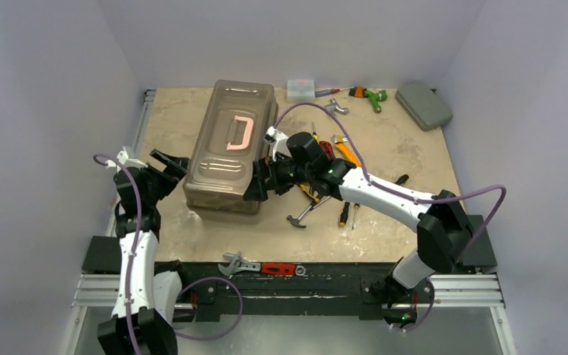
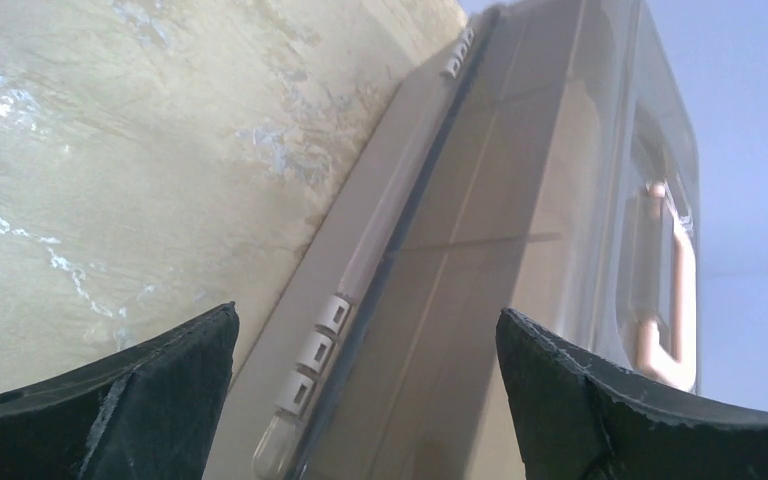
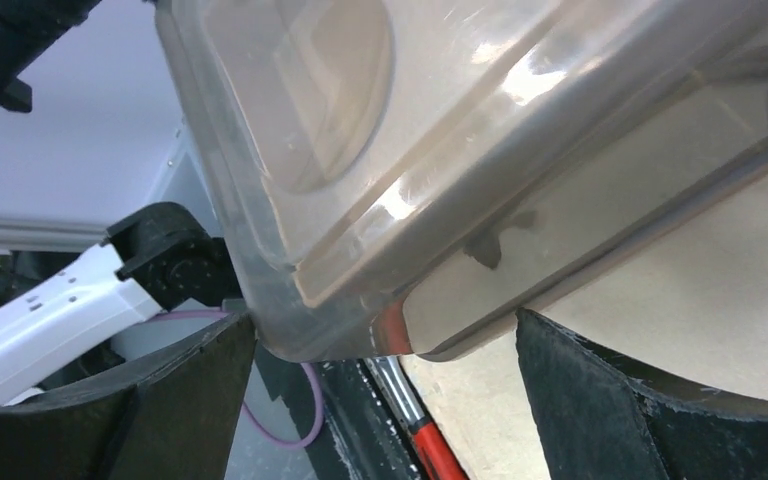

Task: Pack the tool kit

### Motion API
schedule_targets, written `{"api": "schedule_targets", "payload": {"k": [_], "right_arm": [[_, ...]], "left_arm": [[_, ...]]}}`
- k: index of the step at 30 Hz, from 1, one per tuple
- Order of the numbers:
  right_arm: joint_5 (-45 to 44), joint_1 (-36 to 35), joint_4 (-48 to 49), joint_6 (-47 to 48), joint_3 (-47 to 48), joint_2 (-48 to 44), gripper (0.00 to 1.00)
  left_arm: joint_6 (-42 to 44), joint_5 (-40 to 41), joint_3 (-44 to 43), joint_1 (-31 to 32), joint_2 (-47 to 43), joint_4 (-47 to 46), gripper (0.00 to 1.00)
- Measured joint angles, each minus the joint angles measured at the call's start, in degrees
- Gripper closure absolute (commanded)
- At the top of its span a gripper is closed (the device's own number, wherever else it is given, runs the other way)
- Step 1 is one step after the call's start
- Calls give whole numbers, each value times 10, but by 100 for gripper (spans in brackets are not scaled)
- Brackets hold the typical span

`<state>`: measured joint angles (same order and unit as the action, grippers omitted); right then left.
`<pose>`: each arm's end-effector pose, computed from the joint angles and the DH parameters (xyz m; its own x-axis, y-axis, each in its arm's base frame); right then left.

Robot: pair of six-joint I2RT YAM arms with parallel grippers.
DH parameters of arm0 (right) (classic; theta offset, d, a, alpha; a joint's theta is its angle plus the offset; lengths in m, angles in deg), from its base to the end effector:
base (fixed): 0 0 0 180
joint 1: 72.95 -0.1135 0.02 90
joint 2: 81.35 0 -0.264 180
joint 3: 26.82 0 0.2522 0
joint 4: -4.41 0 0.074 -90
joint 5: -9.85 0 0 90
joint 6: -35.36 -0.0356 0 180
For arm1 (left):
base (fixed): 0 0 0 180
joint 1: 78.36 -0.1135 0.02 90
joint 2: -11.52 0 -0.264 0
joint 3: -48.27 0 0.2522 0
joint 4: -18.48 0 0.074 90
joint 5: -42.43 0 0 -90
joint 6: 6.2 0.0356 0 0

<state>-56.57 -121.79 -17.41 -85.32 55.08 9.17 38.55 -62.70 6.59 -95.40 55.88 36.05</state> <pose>0.2286 0.2832 0.2857 -0.7547 -0.1527 -0.6381 -0.6185 0.4901 0.6142 0.1795 0.0453 0.2488 -0.1983 -0.7778 -0.5963 -0.2693 0.6283 -0.7299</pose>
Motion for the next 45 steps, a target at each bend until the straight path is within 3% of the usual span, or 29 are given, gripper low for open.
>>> {"api": "schedule_targets", "payload": {"k": [4, 9, 12, 19, 26, 30, 37, 40, 43, 45], "right_arm": [[10, 56, 23, -29, -9, -23, 3], [35, 181, 151, -101, -86, -56, 2], [59, 214, 208, -137, -107, -41, 2], [115, 241, 380, -231, -115, 43, 2], [135, 252, 555, -344, -133, 144, 3], [135, 252, 596, -367, -132, 183, 3], [135, 252, 626, -381, -119, 242, 5], [136, 252, 648, -396, -112, 272, 6], [139, 250, 671, -415, -101, 302, 6], [140, 248, 678, -424, -93, 318, 6]], "left_arm": [[35, -2, -72, 30, 11, 76, 3], [74, -14, -168, 63, 26, 124, 2], [93, -16, -218, 80, 50, 151, 0], [135, -10, -337, 153, 171, 216, 0], [158, 2, -425, 179, 311, 267, 0], [175, 18, -478, 184, 382, 294, 0], [196, 67, -520, 186, 431, 324, 0], [197, 41, -519, 177, 442, 310, 10], [172, -55, -480, 143, 453, 243, 27], [139, -136, -437, 108, 459, 174, 32]]}}
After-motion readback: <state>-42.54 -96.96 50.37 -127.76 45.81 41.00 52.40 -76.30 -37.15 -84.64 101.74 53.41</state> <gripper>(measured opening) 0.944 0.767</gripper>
